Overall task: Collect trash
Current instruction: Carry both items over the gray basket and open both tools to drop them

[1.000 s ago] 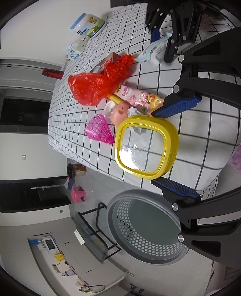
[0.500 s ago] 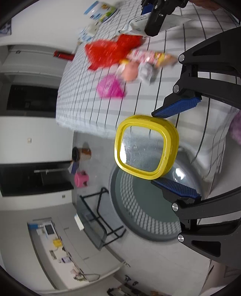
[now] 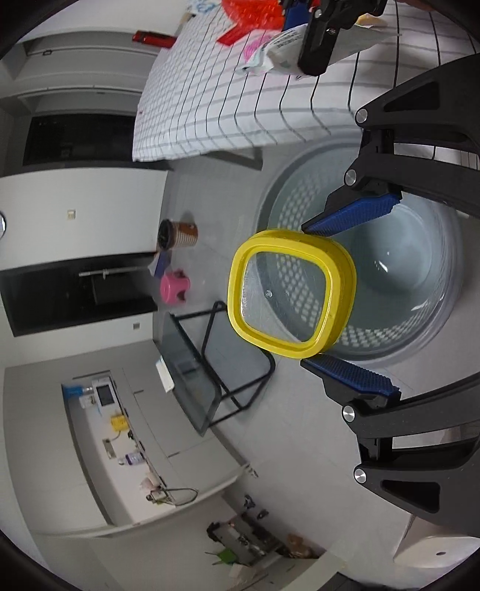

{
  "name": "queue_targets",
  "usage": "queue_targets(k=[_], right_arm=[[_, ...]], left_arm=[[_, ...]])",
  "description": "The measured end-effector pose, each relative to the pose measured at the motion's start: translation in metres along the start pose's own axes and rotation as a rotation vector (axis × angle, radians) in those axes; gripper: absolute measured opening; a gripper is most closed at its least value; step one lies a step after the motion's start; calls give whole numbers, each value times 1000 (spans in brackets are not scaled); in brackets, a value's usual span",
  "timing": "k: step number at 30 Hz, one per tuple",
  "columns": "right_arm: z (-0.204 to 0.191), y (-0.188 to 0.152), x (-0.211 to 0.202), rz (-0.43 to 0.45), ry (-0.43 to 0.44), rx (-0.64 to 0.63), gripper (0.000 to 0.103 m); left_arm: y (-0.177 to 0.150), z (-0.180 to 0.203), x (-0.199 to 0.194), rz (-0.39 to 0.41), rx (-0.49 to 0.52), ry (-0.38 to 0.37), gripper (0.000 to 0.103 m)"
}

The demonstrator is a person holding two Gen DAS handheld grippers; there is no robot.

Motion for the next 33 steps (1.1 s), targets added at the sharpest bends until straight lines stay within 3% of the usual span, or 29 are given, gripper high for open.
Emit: queue_targets(k=[8,16,19,23,33], right_arm=[[-19,3,61,-112,33,-16,47],[-25,-2,97,-186,30,-18,47],[-27,-4,99,-184,25,-35,48],[-31,-4,98,-166,11,-51,60],[-25,-6,86,-151,3,-31,60]], left_arm=[[-21,-4,36,-92,-37,-4,64],[-42,-19,59,-173,-81,0,67],[-47,-24,63,-195,-102,5,68],[-50,-31,62,-195,-120,23,79],[-51,-31,57,-193,-127,29,82]])
Point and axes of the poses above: each gripper's, at about its wrist camera, not at the fingertips, and x roughly the way its jaws point, z to its right, y to its top, the point moved 1 cm from there along x, roughly the way its jaws point, and after that the axes turned 2 degrees about z, right-handed, at the moved point
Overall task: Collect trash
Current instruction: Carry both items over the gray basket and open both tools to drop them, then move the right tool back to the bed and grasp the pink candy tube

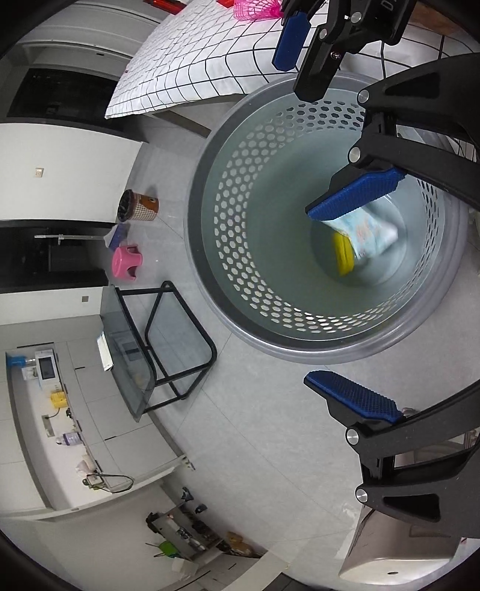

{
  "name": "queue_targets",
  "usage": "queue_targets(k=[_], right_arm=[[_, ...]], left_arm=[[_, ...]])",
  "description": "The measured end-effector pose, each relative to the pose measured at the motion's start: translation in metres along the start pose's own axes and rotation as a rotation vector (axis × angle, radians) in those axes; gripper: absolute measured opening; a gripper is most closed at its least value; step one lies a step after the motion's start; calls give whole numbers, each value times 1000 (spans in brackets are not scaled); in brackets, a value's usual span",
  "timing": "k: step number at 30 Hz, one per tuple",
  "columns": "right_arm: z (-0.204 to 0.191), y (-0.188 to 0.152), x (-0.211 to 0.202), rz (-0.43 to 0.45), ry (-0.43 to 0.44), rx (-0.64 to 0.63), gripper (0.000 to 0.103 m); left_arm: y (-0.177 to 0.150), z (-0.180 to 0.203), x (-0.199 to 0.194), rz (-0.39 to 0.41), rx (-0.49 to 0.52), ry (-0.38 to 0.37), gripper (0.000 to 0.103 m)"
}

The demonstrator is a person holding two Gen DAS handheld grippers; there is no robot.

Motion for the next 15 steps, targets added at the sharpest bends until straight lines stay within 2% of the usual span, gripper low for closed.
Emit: queue_targets(k=[15], right_arm=[[6,-24,-46,72,-54,42,60]], left_arm=[[-5,22,-37,43,20,-38,82]])
Point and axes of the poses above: each gripper's, at about its wrist camera, not at the fingertips, and x roughly the way its jaws point, z to its right, y to its top, the point moved 1 cm from there along x, roughly the way its jaws point, and after that the axes turned 2 degrees about z, right-handed, at the moved point
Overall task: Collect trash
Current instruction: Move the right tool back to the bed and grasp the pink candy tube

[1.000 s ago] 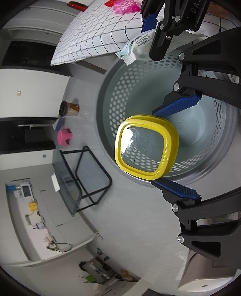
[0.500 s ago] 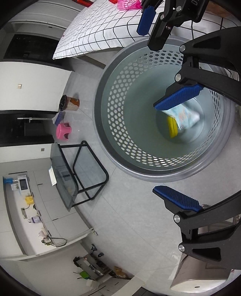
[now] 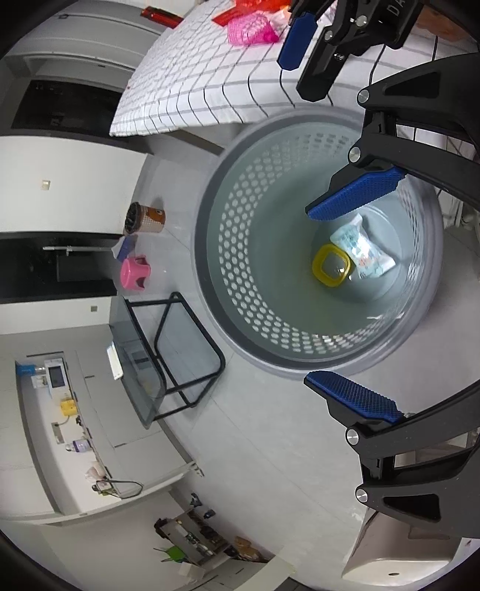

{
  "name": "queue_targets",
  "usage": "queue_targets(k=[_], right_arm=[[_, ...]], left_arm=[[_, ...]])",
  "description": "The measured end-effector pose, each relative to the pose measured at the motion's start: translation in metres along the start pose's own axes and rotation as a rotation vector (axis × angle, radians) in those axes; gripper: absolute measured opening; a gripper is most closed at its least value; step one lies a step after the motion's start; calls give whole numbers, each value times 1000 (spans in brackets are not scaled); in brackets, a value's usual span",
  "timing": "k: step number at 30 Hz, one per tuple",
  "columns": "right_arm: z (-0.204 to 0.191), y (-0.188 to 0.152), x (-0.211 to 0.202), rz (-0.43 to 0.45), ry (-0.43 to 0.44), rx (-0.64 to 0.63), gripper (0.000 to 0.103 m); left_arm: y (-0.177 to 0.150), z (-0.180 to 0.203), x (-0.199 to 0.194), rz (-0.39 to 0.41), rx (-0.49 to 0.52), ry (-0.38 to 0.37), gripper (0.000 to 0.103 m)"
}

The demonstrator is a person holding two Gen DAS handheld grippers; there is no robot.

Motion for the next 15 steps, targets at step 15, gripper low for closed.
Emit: queue_targets(k=[15], right_arm=[[55,-55,-94,131,-161,124,61]], left_arm=[[-4,74,-49,77,137,-115,82]])
Point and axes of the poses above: each gripper's, at about its wrist camera, not at the fingertips, and x roughly the way its jaws point, z to its right, y to its top, the point moved 1 cm from there along x, roughly the way its jaws point, and after that the axes turned 2 degrees about z, right-handed, at the moved point
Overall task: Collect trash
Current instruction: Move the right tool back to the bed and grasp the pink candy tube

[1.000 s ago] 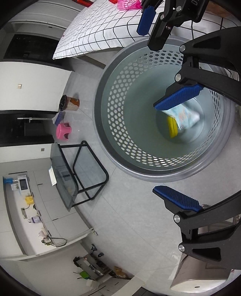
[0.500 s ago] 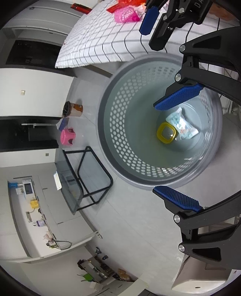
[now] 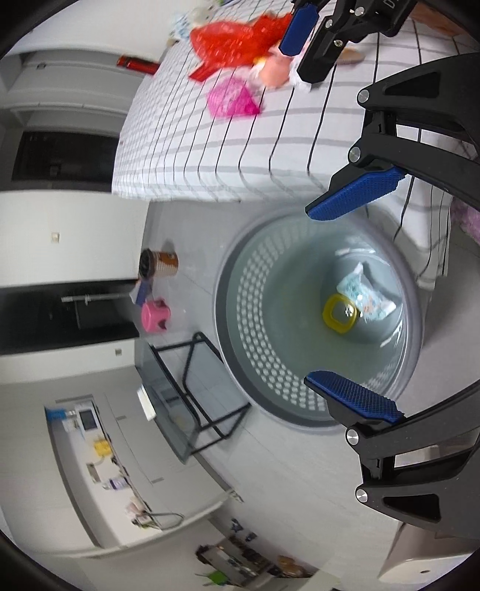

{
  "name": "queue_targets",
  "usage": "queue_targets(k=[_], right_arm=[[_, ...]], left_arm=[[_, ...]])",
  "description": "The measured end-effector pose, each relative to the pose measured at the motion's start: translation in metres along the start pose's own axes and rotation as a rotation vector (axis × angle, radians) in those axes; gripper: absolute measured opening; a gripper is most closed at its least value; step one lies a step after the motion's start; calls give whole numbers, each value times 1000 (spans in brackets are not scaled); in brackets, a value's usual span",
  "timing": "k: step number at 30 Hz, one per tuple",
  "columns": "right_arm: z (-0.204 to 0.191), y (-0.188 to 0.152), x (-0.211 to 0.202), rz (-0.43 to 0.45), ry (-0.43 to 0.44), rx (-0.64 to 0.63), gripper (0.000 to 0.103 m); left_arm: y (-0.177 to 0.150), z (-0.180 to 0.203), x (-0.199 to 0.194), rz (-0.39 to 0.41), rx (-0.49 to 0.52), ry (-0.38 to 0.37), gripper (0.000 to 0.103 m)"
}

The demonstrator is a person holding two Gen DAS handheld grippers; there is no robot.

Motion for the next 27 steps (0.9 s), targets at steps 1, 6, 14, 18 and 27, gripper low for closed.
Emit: queue_targets(k=[1,6,14,18,27], right_arm=[[6,-2,-5,8,-13,10,61],[41,-19,-33,45,-100,64,62],[84,-45,-56,55,-211,129,62],[95,-52,-51,35,-226,155,62],[94,-47,-20,-17,-222,185,62]], left_arm=[[0,5,-2,3,7,-8,82],[-2,38,-15,22,49,-63,83],[-5,84,-23,44,92,-112,86],[-6,94,-21,43,96,-113,87],[-6,99,-10,48,105,-83,89]])
Point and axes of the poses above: each gripper's, at about its wrist camera, not at the fingertips, and x roughly the way its jaws point, z to its right, y to its top, the point moved 1 cm from there along x, roughly the way its jaws point, and after that the axes turned 2 degrees about z, right-handed, at the moved point
